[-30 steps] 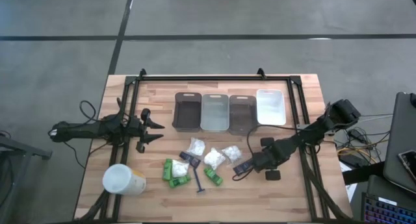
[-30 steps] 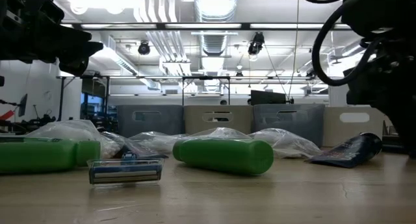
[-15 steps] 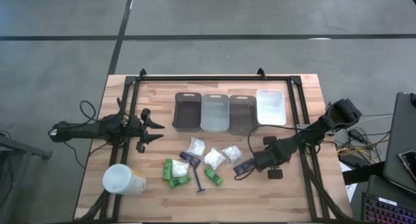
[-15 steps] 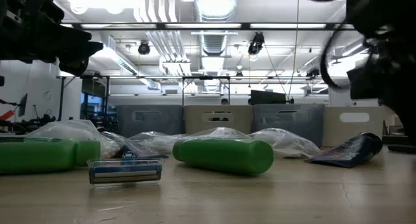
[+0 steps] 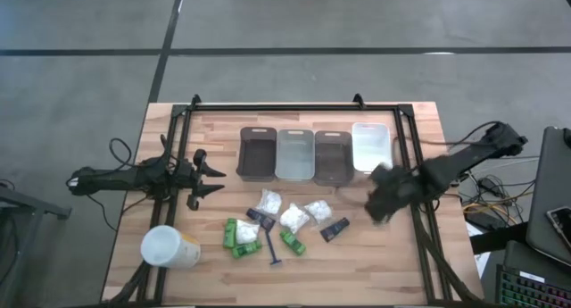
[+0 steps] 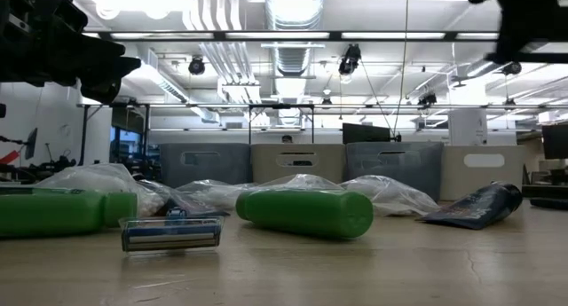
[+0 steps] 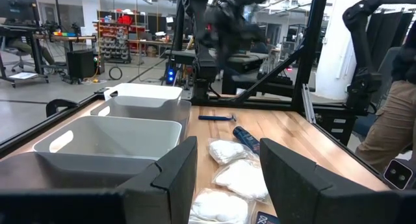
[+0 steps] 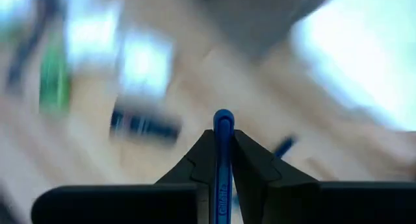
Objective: Pick & Place Travel size toiletries
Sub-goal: Put the top right blue razor into the white bin, then put the right blue razor into the white bin
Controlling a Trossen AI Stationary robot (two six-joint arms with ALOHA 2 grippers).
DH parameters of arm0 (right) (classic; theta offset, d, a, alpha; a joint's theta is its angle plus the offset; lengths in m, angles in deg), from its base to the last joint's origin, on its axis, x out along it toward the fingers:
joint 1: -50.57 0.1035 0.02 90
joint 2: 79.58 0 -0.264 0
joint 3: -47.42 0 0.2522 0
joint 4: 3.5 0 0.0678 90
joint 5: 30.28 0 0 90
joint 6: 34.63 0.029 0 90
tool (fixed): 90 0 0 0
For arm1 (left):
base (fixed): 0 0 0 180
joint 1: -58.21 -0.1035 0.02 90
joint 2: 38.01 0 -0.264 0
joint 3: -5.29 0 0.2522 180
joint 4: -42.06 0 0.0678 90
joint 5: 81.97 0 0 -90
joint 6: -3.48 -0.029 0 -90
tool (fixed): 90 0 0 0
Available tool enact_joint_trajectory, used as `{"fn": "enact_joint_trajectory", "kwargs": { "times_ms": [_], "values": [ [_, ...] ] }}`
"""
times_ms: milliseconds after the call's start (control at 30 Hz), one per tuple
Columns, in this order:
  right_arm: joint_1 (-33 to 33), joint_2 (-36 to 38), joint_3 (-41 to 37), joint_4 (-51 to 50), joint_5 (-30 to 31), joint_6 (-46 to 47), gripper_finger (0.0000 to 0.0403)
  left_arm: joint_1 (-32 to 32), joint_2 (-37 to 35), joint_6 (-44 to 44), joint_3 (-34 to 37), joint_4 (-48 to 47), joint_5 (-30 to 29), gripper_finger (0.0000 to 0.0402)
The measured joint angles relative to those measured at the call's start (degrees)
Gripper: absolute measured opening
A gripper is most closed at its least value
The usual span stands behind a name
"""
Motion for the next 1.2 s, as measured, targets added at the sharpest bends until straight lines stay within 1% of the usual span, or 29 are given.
{"fn": "enact_joint_trajectory", "kwargs": {
  "times_ms": [100,167,233,333,400,433,533,567,633,733,833,900,1067,1200],
  "values": [
    [-2.2,2.1,2.7,-6.4,13.4,10.4,0.0028,0.0,0.0,0.0,0.0,0.0,0.0,0.0172],
    [-5.7,2.7,4.3,-9.2,20.4,16.8,0.0028,0.0,0.0,0.0,0.0,0.0,0.0,0.0172],
    [-11.1,2.8,5.1,-10.9,23.2,19.5,0.0029,0.0,0.0,0.0,0.0,0.0,0.0,0.0172],
    [-21.0,2.8,4.4,-10.5,23.5,16.2,0.0029,0.0,0.0,0.0,0.0,0.0,0.0,0.0172],
    [-28.6,3.0,2.4,-8.4,21.5,11.0,0.0029,0.0,0.0,0.0,0.0,0.0,0.0,0.0172],
    [-32.6,3.0,1.0,-6.2,19.2,7.3,0.0029,0.0,0.0,0.0,0.0,0.0,0.0,0.0172],
    [-43.8,2.5,-4.3,2.9,9.7,-3.7,0.0029,0.0,0.0,0.0,0.0,0.0,0.0,0.0172],
    [-46.8,2.2,-6.2,7.0,7.0,-6.9,0.0029,0.0,0.0,0.0,0.0,0.0,0.0,0.0172],
    [-51.7,1.4,-9.6,13.7,3.8,-10.8,0.0029,0.0,0.0,0.0,0.0,0.0,0.0,0.0172],
    [-57.2,-0.4,-12.8,18.9,-0.7,-12.1,0.0029,0.0,0.0,0.0,0.0,0.0,0.0,0.0172],
    [-61.3,-2.9,-14.6,18.5,-6.3,-15.4,0.0036,0.0,0.0,0.0,0.0,0.0,0.0,0.0172],
    [-62.7,-4.7,-15.1,18.2,-8.5,-16.9,0.0051,0.0,0.0,0.0,0.0,0.0,0.0,0.0172],
    [-63.1,-7.4,-14.6,18.4,-9.0,-17.3,0.0115,0.0,0.0,0.0,0.0,0.0,0.0,0.0172],
    [-62.5,-7.4,-13.5,17.4,-9.0,-18.3,0.0168,0.0,0.0,0.0,0.0,0.0,0.0,0.0172]
  ]
}}
